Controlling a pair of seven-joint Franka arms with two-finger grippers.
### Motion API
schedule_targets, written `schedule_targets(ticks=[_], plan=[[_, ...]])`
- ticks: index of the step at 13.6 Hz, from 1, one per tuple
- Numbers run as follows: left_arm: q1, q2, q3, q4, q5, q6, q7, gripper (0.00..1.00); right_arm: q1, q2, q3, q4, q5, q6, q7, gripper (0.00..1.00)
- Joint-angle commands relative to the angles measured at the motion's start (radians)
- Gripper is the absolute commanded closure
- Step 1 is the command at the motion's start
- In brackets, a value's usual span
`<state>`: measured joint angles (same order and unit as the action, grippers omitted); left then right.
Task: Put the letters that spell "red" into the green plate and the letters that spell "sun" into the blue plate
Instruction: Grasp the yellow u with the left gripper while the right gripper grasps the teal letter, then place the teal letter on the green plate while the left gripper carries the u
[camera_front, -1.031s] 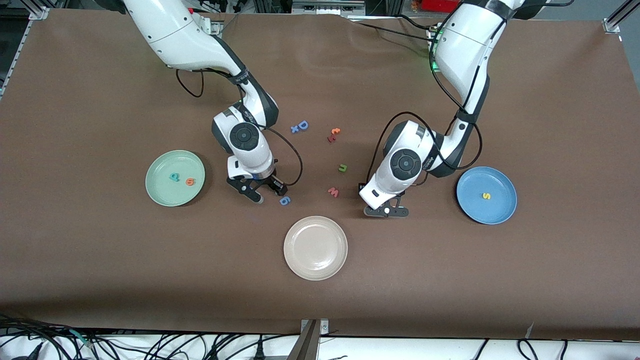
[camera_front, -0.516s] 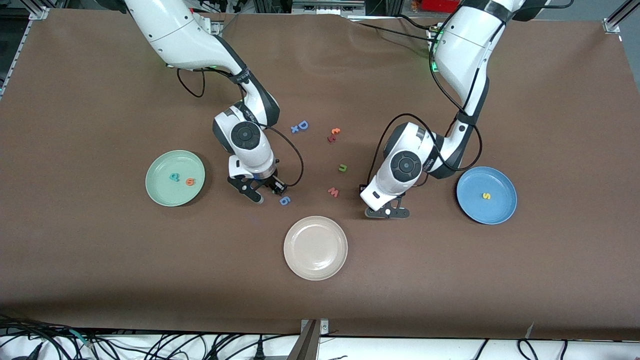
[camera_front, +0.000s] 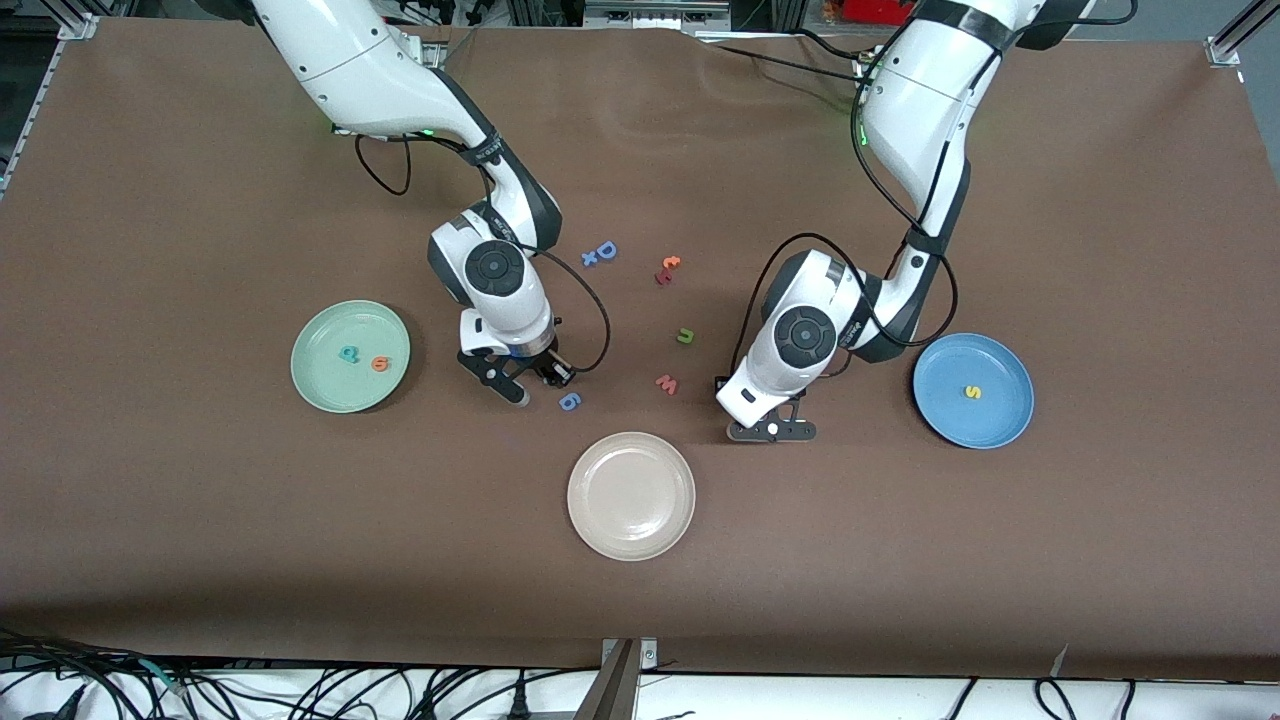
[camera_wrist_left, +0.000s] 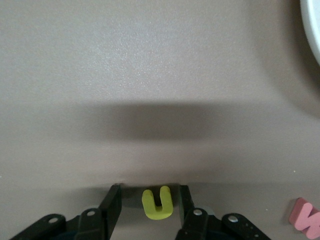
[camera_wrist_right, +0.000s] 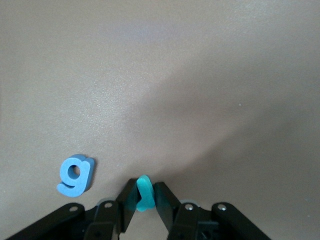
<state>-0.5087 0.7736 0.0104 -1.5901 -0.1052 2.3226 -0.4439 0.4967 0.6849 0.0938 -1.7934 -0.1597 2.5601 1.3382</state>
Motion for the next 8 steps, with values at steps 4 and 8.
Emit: schedule_targets(ticks=[4, 8], plan=[[-0.016, 0.016, 0.014, 0.025, 0.091, -0.009, -0.026, 0.7, -0.019, -0.106, -0.042, 0.008, -0.005, -0.176, -0.063, 1.0], [-0.016, 0.016, 0.014, 0.025, 0.091, -0.008, -0.025, 0.78, -0.122, -0.281, -0.049, -0.003, 0.147, -0.455, -0.375, 1.0]])
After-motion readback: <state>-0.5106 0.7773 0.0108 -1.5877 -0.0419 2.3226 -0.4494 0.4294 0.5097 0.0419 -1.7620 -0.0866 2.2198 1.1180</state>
